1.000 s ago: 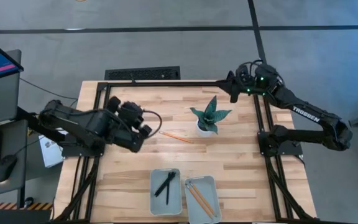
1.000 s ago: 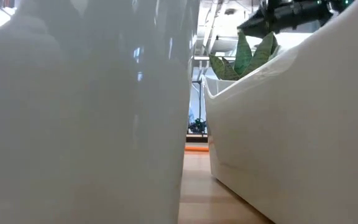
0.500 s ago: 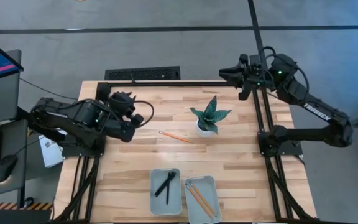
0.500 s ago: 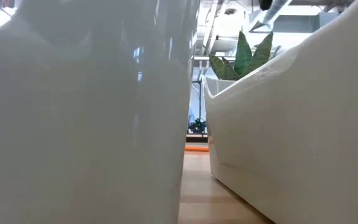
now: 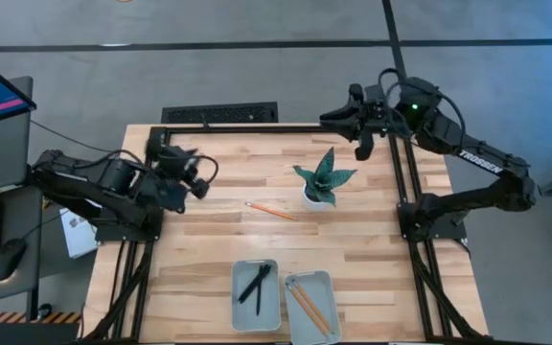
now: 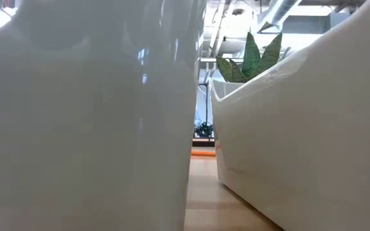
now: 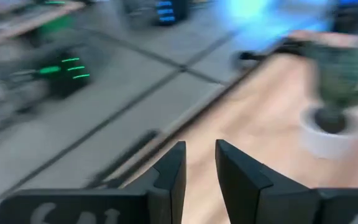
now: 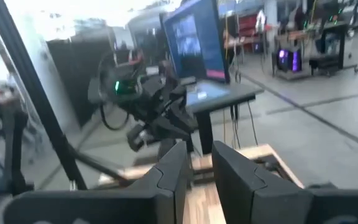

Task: Sort pens & pencils
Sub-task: Put the pencil into the right gray bin

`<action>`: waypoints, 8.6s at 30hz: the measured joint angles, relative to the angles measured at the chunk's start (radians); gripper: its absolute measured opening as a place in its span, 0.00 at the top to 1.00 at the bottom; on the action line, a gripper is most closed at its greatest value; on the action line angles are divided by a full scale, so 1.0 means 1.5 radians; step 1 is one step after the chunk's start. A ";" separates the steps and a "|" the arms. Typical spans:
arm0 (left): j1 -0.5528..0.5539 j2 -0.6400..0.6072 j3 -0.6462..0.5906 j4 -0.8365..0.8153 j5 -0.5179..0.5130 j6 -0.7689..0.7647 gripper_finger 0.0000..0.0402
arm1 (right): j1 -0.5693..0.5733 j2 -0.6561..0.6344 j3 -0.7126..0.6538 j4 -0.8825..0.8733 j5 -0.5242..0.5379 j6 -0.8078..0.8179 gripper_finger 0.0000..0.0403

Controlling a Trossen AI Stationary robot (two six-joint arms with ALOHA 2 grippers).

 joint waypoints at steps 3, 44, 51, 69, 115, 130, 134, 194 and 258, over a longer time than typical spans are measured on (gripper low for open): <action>0.045 -0.042 -0.083 0.243 0.128 0.185 0.80 | 0.028 0.042 0.072 -0.101 0.031 -0.042 0.76; 0.421 -0.102 -0.365 0.526 0.519 0.306 0.80 | 0.204 0.558 0.623 -0.694 0.154 -0.135 0.76; 0.436 -0.101 -0.365 0.510 0.519 0.316 0.80 | 0.206 0.613 0.623 -0.687 0.154 -0.180 0.76; 0.438 -0.101 -0.365 0.475 0.519 0.271 0.80 | 0.208 0.738 0.623 -0.697 0.154 -0.203 0.76; 0.437 -0.101 -0.365 0.442 0.495 0.276 0.80 | 0.206 0.818 0.584 -0.618 0.151 -0.168 0.57; 0.438 -0.103 -0.365 0.446 0.476 0.296 0.80 | 0.215 0.818 0.583 -0.598 0.153 -0.175 0.42; 0.438 -0.103 -0.365 0.450 0.465 0.297 0.80 | 0.210 0.818 0.583 -0.598 0.156 -0.173 0.43; 0.437 -0.103 -0.364 0.501 0.466 0.376 0.80 | 0.184 0.870 0.485 -0.517 0.059 -0.062 0.62; 0.437 -0.103 -0.364 0.495 0.465 0.399 0.80 | 0.246 0.871 0.485 -0.521 0.298 -0.063 0.90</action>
